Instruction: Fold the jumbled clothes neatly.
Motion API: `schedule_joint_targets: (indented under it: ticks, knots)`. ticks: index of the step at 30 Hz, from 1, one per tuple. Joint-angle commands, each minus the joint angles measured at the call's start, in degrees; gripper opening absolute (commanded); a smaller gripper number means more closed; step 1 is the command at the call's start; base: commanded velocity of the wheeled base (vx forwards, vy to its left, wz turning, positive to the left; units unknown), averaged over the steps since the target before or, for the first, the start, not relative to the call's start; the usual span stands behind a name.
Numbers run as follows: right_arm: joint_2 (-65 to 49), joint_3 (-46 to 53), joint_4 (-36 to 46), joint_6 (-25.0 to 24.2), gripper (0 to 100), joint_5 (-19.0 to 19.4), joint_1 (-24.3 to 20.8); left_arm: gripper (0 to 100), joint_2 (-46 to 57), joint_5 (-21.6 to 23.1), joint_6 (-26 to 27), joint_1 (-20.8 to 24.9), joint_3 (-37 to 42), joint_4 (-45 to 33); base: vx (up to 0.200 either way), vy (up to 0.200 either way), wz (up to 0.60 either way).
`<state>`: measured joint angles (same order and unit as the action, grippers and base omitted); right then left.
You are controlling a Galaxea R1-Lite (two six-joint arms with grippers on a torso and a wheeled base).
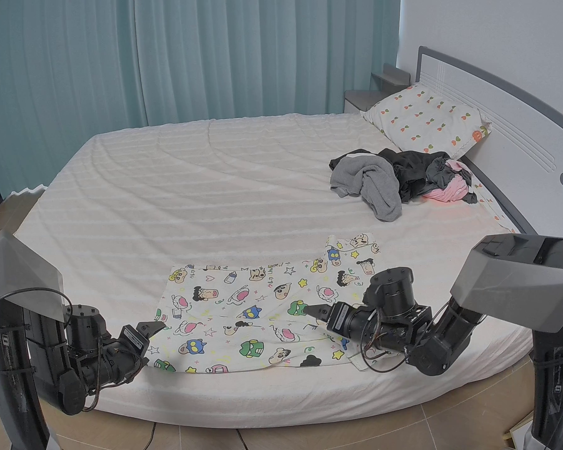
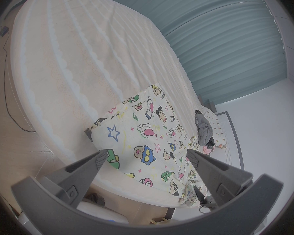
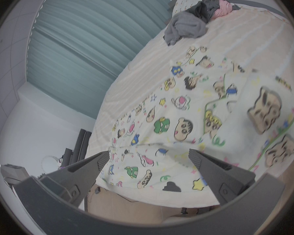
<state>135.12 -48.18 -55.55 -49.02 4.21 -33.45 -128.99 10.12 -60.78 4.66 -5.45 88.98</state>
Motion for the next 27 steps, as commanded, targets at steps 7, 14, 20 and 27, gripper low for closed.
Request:
schedule_joint_targets:
  ticks: [7,14,20,27]
  knots:
    - [3.04,-7.98,10.90,-0.02,100,-3.59,-3.64,100,0.05,-0.01,0.05,0.09,0.00,1.02,0.000,0.000,0.00]
    - [3.22,-8.42,12.05,0.06,100,-5.08,-4.87,100,-0.12,-0.01,0.14,0.18,0.00,1.02,0.000,0.000,0.00]
    - [2.34,-8.42,14.42,0.15,100,-5.08,-6.19,100,-0.12,-0.01,0.14,0.18,0.00,1.02,0.000,0.000,0.00]
    - [4.54,-11.41,16.79,1.47,100,-6.23,-6.19,100,-0.21,-0.10,0.31,0.18,0.00,1.02,0.000,0.000,0.00]
